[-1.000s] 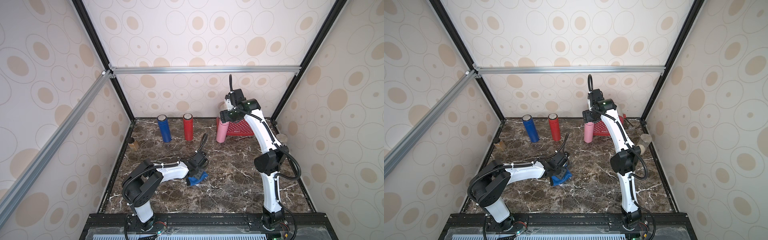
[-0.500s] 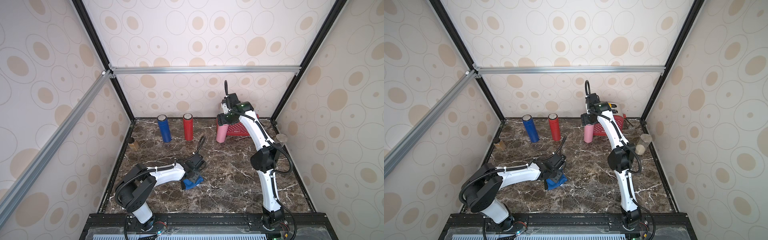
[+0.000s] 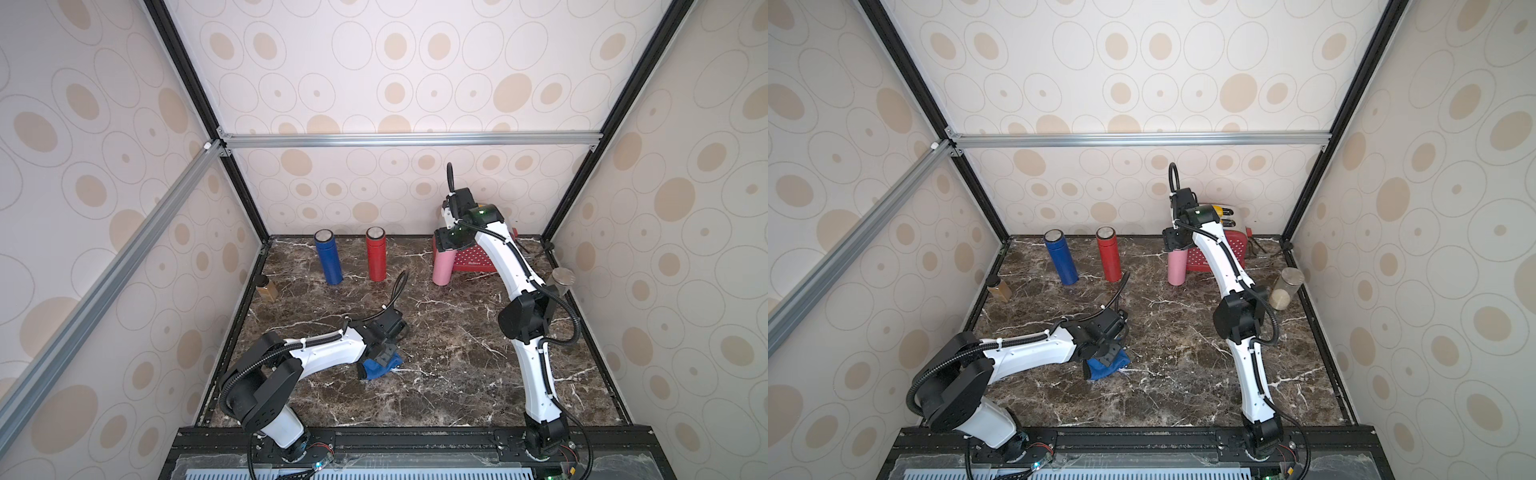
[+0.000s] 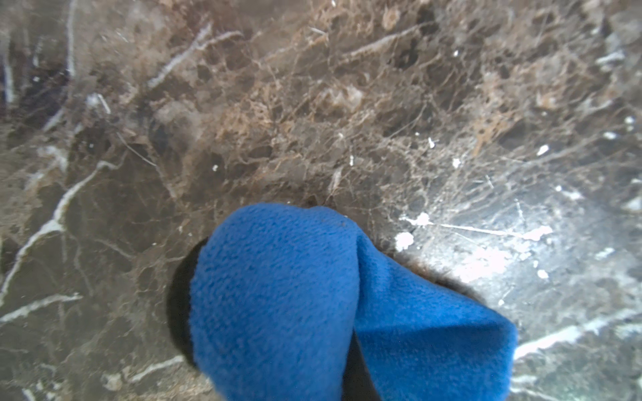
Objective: Wipe the surface of the thermos
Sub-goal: Pick up the thermos from the center of the board.
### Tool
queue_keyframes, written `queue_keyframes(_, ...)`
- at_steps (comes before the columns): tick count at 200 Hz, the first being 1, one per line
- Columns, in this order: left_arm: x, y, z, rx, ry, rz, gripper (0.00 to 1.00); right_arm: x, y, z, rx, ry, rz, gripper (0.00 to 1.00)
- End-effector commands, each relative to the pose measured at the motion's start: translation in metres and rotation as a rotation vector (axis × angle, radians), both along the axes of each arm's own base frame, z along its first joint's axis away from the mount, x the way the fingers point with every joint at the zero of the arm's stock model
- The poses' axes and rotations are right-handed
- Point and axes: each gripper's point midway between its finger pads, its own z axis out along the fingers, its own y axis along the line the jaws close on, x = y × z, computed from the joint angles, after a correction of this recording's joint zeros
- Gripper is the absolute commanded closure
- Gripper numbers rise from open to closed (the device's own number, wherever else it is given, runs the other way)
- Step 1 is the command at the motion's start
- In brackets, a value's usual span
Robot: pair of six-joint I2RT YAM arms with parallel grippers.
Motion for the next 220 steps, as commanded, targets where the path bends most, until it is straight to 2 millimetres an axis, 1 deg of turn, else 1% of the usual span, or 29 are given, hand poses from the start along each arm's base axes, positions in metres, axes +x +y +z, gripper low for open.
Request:
queue_keyframes(1,-0.001,0.008,0.008,0.042,-0.023,-0.015,1.0,-0.002,0.0,-0.008,-0.01,0.027,0.005,0.29)
queue_keyframes(22,-0.001,0.01,0.01,0.049,-0.034,-0.013,1.0,-0.004,0.0,-0.012,-0.018,0.04,0.009,0.35)
queue_keyframes(34,-0.001,0.011,0.011,0.05,-0.038,-0.011,1.0,-0.004,0.0,-0.014,-0.021,0.047,0.014,0.42)
queue_keyframes(47,-0.001,0.012,0.012,0.051,-0.041,-0.01,1.0,-0.006,0.001,-0.015,-0.018,0.054,0.024,0.56)
queue_keyframes(65,-0.001,0.014,0.015,0.047,-0.051,-0.01,1.0,-0.009,0.001,-0.011,-0.016,0.056,0.041,0.73)
queue_keyframes(69,-0.001,0.014,0.015,0.046,-0.054,-0.011,1.0,-0.011,0.002,-0.009,-0.015,0.056,0.049,0.79)
queue_keyframes(79,0.0,0.013,0.019,0.033,-0.068,-0.012,1.0,-0.014,0.005,-0.003,0.0,0.048,0.086,0.98)
queue_keyframes(81,0.0,0.013,0.02,0.029,-0.07,-0.012,1.0,-0.015,0.006,-0.001,0.002,0.046,0.092,1.0)
queue_keyframes(96,0.003,0.01,0.028,-0.013,-0.092,-0.003,1.0,-0.023,0.013,0.013,0.015,0.015,0.143,1.0)
queue_keyframes(104,0.005,0.008,0.035,-0.045,-0.107,0.007,1.0,-0.03,0.018,0.025,0.019,-0.012,0.182,1.0)
queue_keyframes(117,0.008,0.004,0.045,-0.101,-0.132,0.025,1.0,-0.04,0.025,0.04,0.017,-0.045,0.231,1.0)
queue_keyframes(139,0.016,-0.003,0.065,-0.221,-0.167,0.062,1.0,-0.068,0.045,0.064,0.053,-0.079,0.351,1.0)
queue_keyframes(152,0.021,-0.004,0.078,-0.31,-0.182,0.097,1.0,-0.087,0.059,0.073,0.062,-0.09,0.426,1.0)
queue_keyframes(164,0.027,-0.002,0.088,-0.394,-0.194,0.139,1.0,-0.107,0.074,0.075,0.046,-0.102,0.5,1.0)
queue_keyframes(168,0.028,-0.001,0.091,-0.418,-0.199,0.153,1.0,-0.112,0.079,0.08,0.045,-0.119,0.522,1.0)
queue_keyframes(169,0.029,0.0,0.092,-0.423,-0.2,0.156,1.0,-0.115,0.079,0.076,0.039,-0.109,0.527,1.0)
queue_keyframes(172,0.03,0.001,0.094,-0.44,-0.204,0.165,1.0,-0.12,0.082,0.07,0.032,-0.099,0.543,1.0)
queue_keyframes(181,0.034,0.004,0.101,-0.479,-0.218,0.188,1.0,-0.136,0.095,0.07,0.04,-0.106,0.602,1.0)
queue_keyframes(200,0.036,0.008,0.118,-0.548,-0.24,0.212,1.0,-0.168,0.118,0.06,0.062,-0.114,0.709,1.0)
queue_keyframes(205,0.036,0.009,0.122,-0.565,-0.245,0.218,1.0,-0.176,0.123,0.056,0.062,-0.119,0.73,1.0)
queue_keyframes(220,0.036,0.015,0.131,-0.638,-0.245,0.243,1.0,-0.197,0.136,0.053,0.07,-0.147,0.787,1.0)
